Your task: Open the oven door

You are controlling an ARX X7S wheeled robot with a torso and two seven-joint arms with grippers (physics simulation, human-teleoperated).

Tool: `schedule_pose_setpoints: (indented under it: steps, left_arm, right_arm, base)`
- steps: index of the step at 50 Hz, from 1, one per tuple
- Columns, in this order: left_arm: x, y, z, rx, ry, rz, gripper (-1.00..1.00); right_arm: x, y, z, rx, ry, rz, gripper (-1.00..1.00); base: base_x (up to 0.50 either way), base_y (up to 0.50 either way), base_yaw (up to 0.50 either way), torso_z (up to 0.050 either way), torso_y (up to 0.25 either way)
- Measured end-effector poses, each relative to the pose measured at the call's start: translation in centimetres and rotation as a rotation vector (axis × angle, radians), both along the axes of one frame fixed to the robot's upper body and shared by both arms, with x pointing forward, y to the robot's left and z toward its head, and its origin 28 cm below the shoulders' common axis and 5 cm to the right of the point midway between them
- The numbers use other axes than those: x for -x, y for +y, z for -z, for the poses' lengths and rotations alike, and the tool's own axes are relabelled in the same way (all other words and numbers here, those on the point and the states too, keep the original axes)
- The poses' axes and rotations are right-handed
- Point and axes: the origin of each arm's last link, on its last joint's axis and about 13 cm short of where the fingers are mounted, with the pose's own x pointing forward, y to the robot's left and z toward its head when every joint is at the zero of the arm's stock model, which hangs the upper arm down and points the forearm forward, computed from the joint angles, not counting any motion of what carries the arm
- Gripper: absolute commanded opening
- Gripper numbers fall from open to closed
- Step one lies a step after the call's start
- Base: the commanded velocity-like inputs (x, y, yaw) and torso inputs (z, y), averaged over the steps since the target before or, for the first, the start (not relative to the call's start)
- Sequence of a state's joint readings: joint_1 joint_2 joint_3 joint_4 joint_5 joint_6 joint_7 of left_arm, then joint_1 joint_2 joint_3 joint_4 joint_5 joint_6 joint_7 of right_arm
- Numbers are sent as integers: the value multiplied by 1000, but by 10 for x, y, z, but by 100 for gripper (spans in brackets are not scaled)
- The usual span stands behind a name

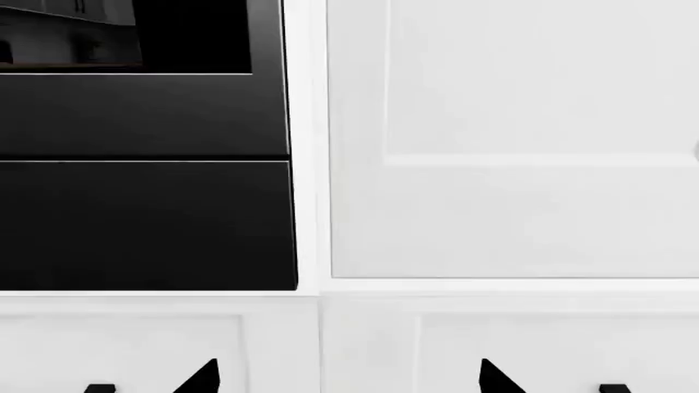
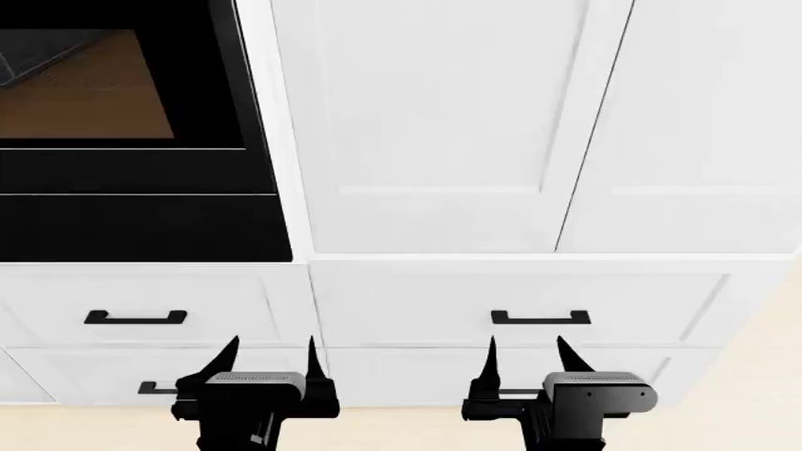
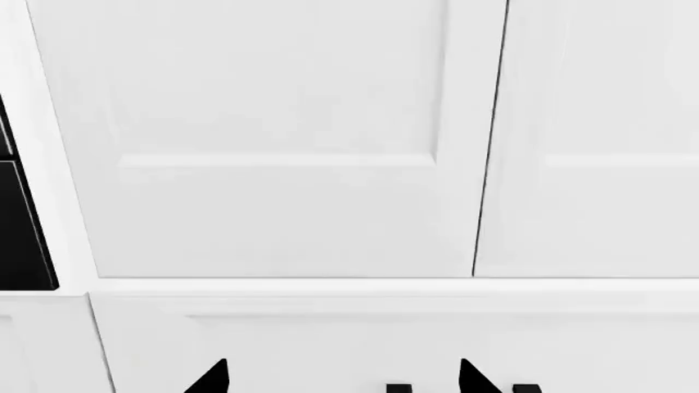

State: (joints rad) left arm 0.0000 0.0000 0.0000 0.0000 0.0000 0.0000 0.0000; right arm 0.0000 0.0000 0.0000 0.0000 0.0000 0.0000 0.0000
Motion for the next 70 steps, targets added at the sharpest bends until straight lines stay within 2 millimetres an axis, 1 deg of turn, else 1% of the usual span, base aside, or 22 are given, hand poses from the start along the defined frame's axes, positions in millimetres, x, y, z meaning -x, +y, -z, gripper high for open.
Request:
schedule_pose_setpoints:
  steps: [13, 18, 24, 29, 37, 44, 56, 70]
  left_arm:
    - [0, 0, 0, 1, 0, 0, 100]
    - [0, 2, -4, -6, -17, -10, 100]
    - [1, 7, -19, -35, -105, -45, 100]
    - [4, 14, -38, -79, -221, -89, 100]
    - [14, 22, -67, -142, -414, -155, 100]
    - [23, 25, -85, -171, -551, -198, 100]
    - [34, 29, -105, -216, -713, -256, 100]
    - [41, 30, -115, -244, -808, -286, 100]
  right_arm:
    - [0, 0, -1, 7, -7, 0, 100]
    - [0, -1, -4, 11, -32, 9, 100]
    - [1, -6, -20, 13, -125, 37, 100]
    - [4, -12, -38, 15, -246, 75, 100]
    - [12, -21, -67, 20, -448, 140, 100]
    - [21, -26, -85, 24, -586, 182, 100]
    - [30, -31, -103, 31, -757, 215, 100]
    - [39, -30, -112, 48, -856, 203, 100]
  base:
    - [0, 0, 0, 0, 0]
    - [0, 0, 0, 0, 0]
    - [0, 0, 0, 0, 0]
    - [0, 0, 0, 0, 0]
    - [0, 0, 0, 0, 0]
    - [0, 0, 0, 0, 0]
    - [0, 0, 0, 0, 0]
    - [0, 0, 0, 0, 0]
